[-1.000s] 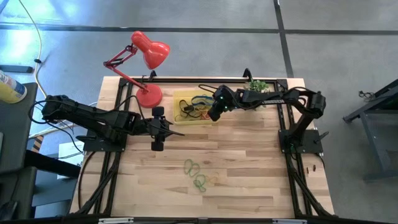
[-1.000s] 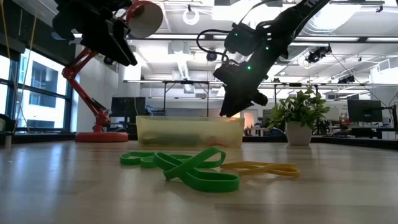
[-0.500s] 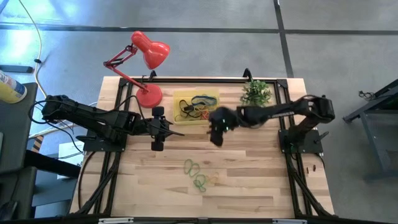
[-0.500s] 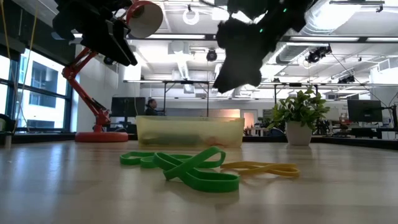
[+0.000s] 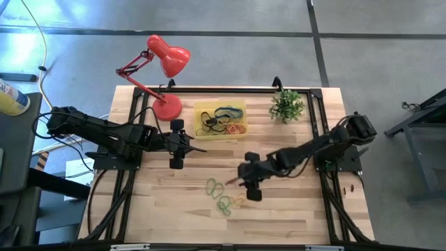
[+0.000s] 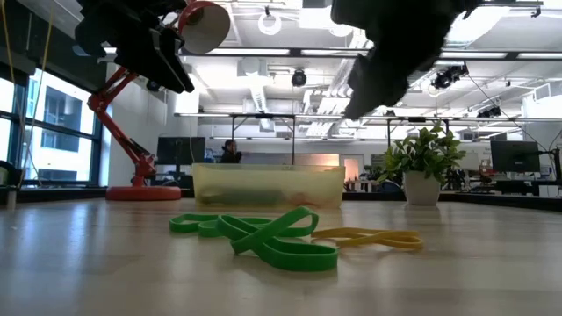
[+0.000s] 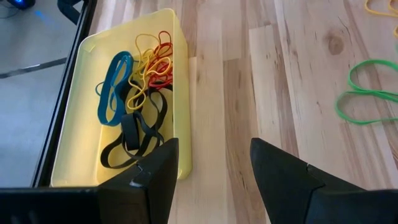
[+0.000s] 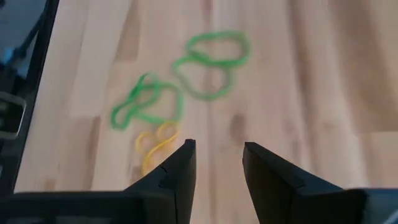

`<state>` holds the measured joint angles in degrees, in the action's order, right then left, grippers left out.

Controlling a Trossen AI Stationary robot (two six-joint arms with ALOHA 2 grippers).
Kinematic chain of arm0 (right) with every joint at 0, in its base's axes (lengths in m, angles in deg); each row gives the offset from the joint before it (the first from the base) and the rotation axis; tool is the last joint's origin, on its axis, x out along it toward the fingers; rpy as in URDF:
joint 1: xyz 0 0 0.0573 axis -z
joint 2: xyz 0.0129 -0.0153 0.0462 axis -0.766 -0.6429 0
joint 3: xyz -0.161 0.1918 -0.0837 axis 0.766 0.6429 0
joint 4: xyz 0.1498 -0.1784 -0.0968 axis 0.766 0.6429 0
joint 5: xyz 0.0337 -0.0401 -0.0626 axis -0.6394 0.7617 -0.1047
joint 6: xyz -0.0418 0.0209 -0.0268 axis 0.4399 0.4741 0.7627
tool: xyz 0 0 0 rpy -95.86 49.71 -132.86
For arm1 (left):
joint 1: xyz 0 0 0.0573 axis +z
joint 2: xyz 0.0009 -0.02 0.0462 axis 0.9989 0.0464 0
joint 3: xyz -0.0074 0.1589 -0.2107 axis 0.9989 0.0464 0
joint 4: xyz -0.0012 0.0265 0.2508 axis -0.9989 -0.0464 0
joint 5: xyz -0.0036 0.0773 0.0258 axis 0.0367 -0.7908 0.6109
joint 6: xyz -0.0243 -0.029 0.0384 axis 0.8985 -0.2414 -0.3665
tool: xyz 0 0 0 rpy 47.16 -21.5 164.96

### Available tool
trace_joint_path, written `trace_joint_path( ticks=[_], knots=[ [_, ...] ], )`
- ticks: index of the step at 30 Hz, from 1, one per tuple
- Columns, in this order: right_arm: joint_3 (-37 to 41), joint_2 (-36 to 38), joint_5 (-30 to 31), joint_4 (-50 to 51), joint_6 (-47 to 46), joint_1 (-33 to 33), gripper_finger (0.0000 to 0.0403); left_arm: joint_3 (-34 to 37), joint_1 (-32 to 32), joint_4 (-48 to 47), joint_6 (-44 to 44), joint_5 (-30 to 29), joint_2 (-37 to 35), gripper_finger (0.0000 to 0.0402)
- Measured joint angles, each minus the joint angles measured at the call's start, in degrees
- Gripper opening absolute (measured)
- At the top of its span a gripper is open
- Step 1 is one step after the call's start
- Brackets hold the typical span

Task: Pick and place rubber bands into bin
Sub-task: Put the yellow rubber band into the yellow container

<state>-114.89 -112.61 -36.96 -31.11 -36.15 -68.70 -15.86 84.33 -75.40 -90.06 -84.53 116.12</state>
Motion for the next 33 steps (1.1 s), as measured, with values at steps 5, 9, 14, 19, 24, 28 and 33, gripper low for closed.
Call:
trace_joint_path(
  ticks=[5,9,14,19,24,28,33],
  knots=[
    [0.0,-4.04,-2.32,-1.91,-0.19,-3.3,0.0124,0.0,-0.01,0.0,0.02,0.0,0.0,0.0189],
    [0.0,-6.8,-3.85,-5.98,-2.73,-4.51,0.0124,0.0,0.0,-0.02,0.32,0.0,0.0,0.0189],
    [0.0,-9.87,-4.34,-11.41,-3.04,-5.08,0.0124,0.0,-0.01,-0.04,0.44,0.09,0.0,0.0189],
    [0.0,-12.74,-4.31,-13.77,-3.67,-5.08,0.0124,0.0,-0.02,-0.09,0.59,0.5,0.02,0.0189],
    [0.0,-14.35,-3.38,-15.3,-4.56,-5.08,0.0124,0.0,-0.01,-0.11,0.63,0.55,0.0,0.0189],
    [0.0,-14.95,-1.54,-15.57,-4.57,-5.08,0.0124,0.0,-0.02,-0.11,0.63,0.66,0.0,0.0189],
    [0.0,-16.06,-1.2,-16.38,-4.3,-5.11,0.0124,0.0,-0.02,-0.12,0.63,0.66,0.02,0.0188]
  ],
)
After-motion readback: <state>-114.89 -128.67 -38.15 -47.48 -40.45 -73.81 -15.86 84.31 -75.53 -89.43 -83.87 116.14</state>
